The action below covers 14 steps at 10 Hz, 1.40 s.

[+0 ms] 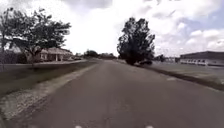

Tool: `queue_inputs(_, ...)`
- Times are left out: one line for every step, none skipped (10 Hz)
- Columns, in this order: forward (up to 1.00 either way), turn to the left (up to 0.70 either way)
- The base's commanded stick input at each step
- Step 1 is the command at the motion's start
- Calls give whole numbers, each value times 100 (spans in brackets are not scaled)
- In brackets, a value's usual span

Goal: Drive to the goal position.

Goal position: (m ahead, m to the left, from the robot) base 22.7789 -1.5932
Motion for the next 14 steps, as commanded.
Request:
queue_inputs(70,0)
queue_inputs(70,0)
queue_inputs(70,12)
queue_inputs(70,25)
queue_inputs(70,10)
queue_inputs(70,0)
queue_inputs(70,0)
queue_inputs(70,0)
queue_inputs(70,0)
queue_inputs(70,0)
queue_inputs(70,0)
queue_inputs(70,23)
queue_inputs(70,15)
queue_inputs(70,0)
